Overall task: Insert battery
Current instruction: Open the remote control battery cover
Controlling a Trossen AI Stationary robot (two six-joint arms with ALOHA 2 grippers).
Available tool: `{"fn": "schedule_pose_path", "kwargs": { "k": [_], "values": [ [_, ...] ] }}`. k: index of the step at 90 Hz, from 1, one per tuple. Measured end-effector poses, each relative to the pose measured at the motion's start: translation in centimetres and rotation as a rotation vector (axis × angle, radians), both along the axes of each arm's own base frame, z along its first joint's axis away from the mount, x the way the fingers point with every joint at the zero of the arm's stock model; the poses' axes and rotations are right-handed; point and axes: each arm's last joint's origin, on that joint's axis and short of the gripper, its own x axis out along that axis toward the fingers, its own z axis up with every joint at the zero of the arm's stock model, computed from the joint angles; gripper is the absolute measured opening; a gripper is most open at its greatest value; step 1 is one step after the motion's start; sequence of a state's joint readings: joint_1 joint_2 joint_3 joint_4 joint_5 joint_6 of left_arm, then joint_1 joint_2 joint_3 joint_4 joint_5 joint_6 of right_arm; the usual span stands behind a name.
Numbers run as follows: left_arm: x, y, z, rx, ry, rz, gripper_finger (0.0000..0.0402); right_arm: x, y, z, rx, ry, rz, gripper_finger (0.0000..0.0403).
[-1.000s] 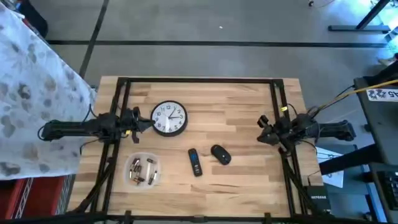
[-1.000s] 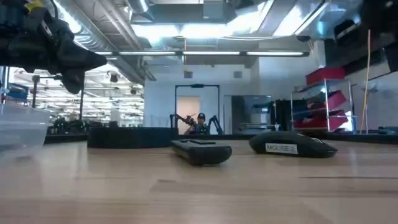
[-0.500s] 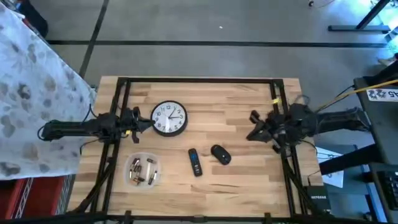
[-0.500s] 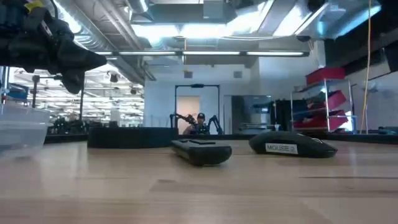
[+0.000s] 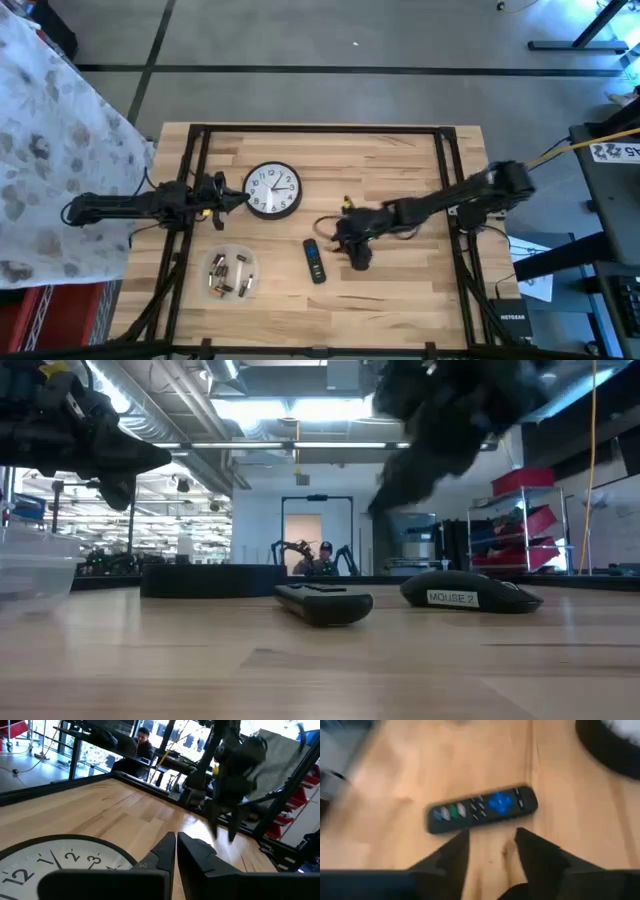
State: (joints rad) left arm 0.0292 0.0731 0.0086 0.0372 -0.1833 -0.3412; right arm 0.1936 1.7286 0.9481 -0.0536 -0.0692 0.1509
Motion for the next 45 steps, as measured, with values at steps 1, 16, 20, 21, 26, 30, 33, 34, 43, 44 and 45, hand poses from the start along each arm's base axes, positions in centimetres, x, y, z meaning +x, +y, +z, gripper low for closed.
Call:
{"fn": "schedule_pose_path", "kwargs": {
  "k": [1,16,20,21,26,30,33,34,43,44,45],
  "values": [
    [0.0,0.0,0.0,0.000,0.000,0.000,0.0000,0.2,0.1,-0.1,-0.006,0.010,-0.001,0.0212],
    [0.0,0.0,0.0,0.000,0.000,0.000,0.0000,1.6,2.3,-1.0,-0.107,0.065,-0.080,0.0287],
    [0.0,0.0,0.0,0.000,-0.001,0.000,0.0000,1.7,3.2,-1.1,-0.123,0.065,-0.093,0.0300],
    [0.0,0.0,0.0,0.000,-0.001,0.000,0.0000,1.8,3.4,-1.1,-0.126,0.061,-0.097,0.0302],
    [0.0,0.0,0.0,0.000,0.000,0.000,0.0000,1.8,4.5,-0.8,-0.133,0.039,-0.122,0.0314],
    [0.0,0.0,0.0,0.000,-0.001,0.000,0.0000,1.9,5.4,-0.6,-0.131,0.023,-0.148,0.0320],
    [0.0,0.0,0.0,0.000,-0.001,0.000,0.0000,1.9,5.9,-0.4,-0.119,0.004,-0.172,0.0322],
    [0.0,0.0,0.0,0.000,-0.001,0.000,0.0000,1.9,6.2,-0.4,-0.114,-0.004,-0.178,0.0323],
    [0.0,0.0,0.0,0.000,-0.001,0.000,0.0000,2.0,7.8,-0.5,-0.081,-0.073,-0.260,0.0325],
    [0.0,0.0,0.0,0.000,-0.001,0.000,0.0000,2.0,8.0,-0.5,-0.079,-0.081,-0.272,0.0326],
    [0.0,0.0,0.0,0.000,0.000,0.000,0.0000,1.9,8.2,-0.5,-0.077,-0.088,-0.285,0.0326]
  ]
}}
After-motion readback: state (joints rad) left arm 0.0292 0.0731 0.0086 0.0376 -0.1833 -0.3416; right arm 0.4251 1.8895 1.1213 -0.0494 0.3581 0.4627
